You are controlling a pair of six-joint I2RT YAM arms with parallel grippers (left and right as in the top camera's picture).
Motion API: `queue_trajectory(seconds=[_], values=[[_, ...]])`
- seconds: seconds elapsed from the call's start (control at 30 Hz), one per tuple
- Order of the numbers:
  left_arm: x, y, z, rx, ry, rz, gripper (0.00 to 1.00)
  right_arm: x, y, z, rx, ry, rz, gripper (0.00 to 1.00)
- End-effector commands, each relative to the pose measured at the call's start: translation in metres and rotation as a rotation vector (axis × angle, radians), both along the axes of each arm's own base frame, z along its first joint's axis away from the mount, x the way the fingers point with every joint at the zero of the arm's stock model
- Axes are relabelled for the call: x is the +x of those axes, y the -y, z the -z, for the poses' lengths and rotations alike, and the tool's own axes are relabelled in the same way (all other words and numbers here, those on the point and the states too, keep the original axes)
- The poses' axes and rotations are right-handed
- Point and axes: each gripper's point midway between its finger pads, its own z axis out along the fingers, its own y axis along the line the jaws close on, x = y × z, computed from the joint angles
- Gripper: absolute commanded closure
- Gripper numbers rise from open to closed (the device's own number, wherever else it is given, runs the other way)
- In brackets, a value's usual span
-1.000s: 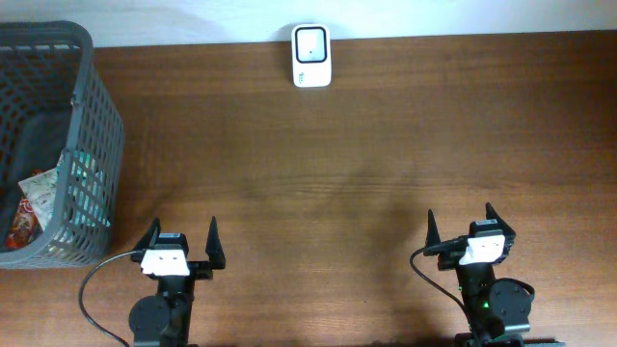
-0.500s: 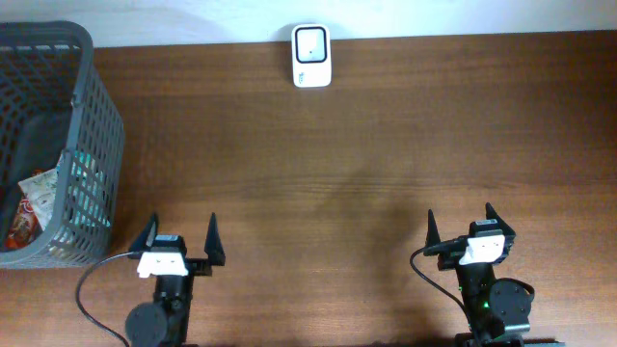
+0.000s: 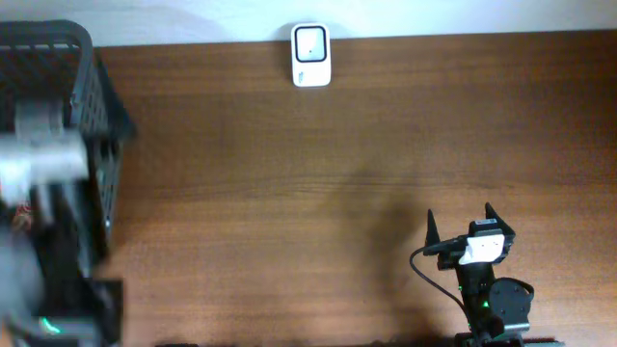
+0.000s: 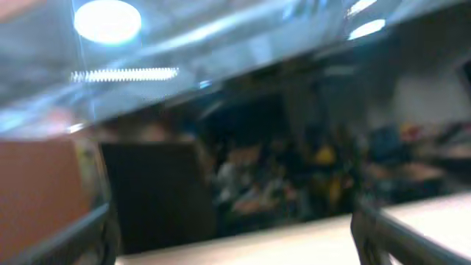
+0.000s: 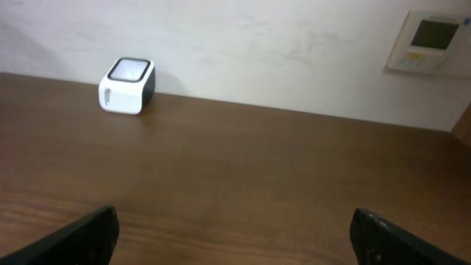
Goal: Scan the item barcode
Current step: 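Reach the left gripper into the basket and grasp the mint-green wipes pack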
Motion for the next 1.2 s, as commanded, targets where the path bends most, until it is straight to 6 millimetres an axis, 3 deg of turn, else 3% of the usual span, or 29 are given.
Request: queue_trajectory(seconds=[0.0,0.07,0.13,0.2,0.27,0.4,0.47,0.5,0.63,0.7,0.83,0.93,1.17], values=[[0.076,-0.065,-0.041,-0.037,-0.192,-0.243,0.01,0.0,-0.001,0.003,-0.006,-0.005,-0.002,0.01],[0.113,-0.14,-0.023,-0.246,-0.339,-0.367,0.01,0.0,-0.001,0.003,-0.006,-0.005,-0.002,0.01],[0.13,-0.197,0.029,-0.434,-0.482,-0.418,0.01,0.0,-0.001,0.003,-0.006,-0.005,-0.002,0.01],[0.14,-0.21,0.079,-0.498,-0.64,-0.387,0.01,0.0,-0.001,0.003,-0.006,-0.005,-0.002,0.01],[0.135,-0.239,0.144,-0.572,-0.825,-0.475,0.01,0.0,-0.001,0.003,-0.006,-0.005,-0.002,0.02],[0.116,-0.272,0.208,-0.669,-1.007,-0.561,0.01,0.0,-0.001,0.003,-0.006,-0.005,-0.002,0.01],[0.109,-0.279,0.23,-0.702,-1.073,-0.582,0.01,0.0,-0.001,0.003,-0.006,-0.005,-0.002,0.01],[0.106,-0.284,0.253,-0.732,-1.14,-0.596,0.01,0.0,-0.001,0.003,-0.006,-0.005,-0.002,0.01],[0.1,-0.281,0.312,-0.794,-1.333,-0.603,0.01,0.0,-0.001,0.003,-0.006,-0.005,-0.002,0.01],[0.098,-0.279,0.338,-0.817,-1.414,-0.603,0.07,0.0,-0.001,0.003,-0.006,-0.005,-0.002,0.01],[0.101,-0.266,0.371,-0.762,-1.551,-0.551,0.08,0.0,-0.001,0.003,-0.006,-0.005,-0.002,0.01],[0.107,-0.255,0.396,-0.77,-1.625,-0.523,0.16,0.0,-0.001,0.003,-0.006,-0.005,-0.002,0.02],[0.089,-0.242,0.441,-0.814,-1.812,-0.515,0.16,0.0,-0.001,0.003,-0.006,-0.005,-0.002,0.01]])
